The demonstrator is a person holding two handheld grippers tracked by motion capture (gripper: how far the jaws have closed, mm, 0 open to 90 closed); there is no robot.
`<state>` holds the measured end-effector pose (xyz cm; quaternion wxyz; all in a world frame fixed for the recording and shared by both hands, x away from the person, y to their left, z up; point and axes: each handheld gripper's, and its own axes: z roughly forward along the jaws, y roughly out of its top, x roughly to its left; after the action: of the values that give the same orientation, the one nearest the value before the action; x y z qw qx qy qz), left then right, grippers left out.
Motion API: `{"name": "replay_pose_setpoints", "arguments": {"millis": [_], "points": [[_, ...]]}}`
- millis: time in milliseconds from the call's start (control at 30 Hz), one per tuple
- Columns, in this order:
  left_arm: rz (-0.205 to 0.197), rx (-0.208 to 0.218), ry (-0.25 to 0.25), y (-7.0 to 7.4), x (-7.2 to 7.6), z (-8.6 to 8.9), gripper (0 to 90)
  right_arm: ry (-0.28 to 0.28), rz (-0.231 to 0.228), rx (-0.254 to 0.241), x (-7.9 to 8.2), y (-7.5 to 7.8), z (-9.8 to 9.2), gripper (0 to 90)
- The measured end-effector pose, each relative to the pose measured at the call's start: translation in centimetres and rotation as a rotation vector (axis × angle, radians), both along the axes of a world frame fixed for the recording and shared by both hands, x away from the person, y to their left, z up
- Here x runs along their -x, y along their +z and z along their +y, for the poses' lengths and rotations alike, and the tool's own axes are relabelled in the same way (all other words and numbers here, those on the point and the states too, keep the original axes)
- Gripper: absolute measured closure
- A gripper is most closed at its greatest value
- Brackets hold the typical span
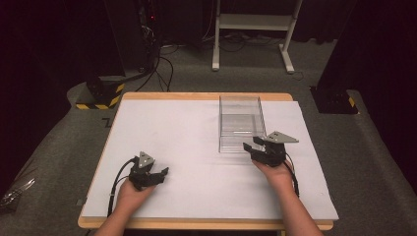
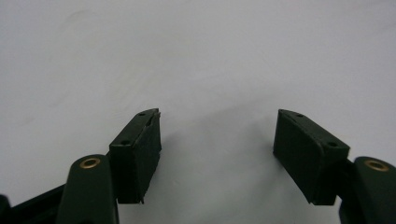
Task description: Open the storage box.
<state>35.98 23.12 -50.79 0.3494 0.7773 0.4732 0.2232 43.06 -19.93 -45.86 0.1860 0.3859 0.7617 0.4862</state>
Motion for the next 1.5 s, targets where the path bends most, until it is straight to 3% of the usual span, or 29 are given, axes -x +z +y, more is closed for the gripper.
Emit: {"name": "replay_pose_setpoints", "arguments": {"millis": [467,1500], "points": [[0.0,-0.001,0.0,0.0,0.0,0.0,32.4,0.039,-0.017,-0.042,-0.8,-0.2,0.0,52.6],[-0.001,-0.002,0.0,0.0,0.0,0.0,32.6,0.108,-0.029,-0.08,-1.9,-1.1,-0.7,69.1]]}}
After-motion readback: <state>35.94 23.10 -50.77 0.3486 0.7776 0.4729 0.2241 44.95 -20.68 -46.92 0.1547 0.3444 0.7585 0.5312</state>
